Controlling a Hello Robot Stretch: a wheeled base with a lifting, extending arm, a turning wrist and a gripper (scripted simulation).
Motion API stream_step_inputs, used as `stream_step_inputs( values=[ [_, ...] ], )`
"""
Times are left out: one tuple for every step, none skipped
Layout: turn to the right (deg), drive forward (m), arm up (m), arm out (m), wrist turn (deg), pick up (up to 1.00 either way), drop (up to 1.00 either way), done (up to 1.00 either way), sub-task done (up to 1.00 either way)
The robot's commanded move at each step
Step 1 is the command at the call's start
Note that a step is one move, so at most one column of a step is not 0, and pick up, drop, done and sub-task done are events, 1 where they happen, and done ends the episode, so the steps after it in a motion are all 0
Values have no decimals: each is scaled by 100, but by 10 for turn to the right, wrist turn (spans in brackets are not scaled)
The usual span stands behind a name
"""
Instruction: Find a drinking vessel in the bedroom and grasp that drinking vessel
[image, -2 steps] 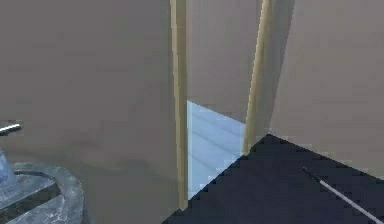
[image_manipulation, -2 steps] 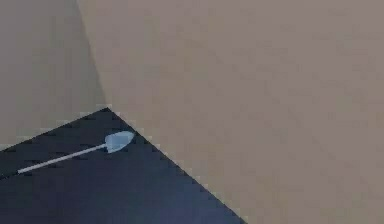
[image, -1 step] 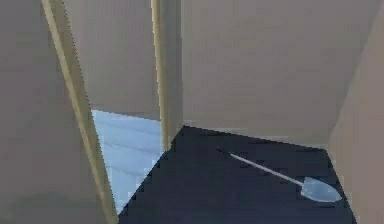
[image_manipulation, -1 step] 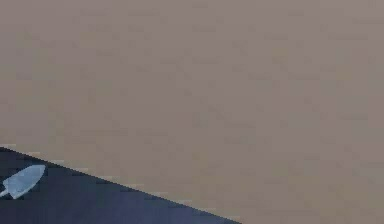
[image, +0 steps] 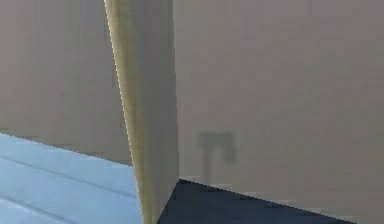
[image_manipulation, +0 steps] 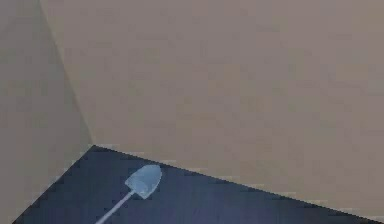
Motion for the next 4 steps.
stream_step_inputs(
  values=[
    [150,0,0,0,0,0,0,0,0],
    [30,0,0,0,0,0,0,0,0],
    [0,10,0,0,0,0,0,0,0],
    [-450,0,0,0,0,0,0,0,0]
  ],
)
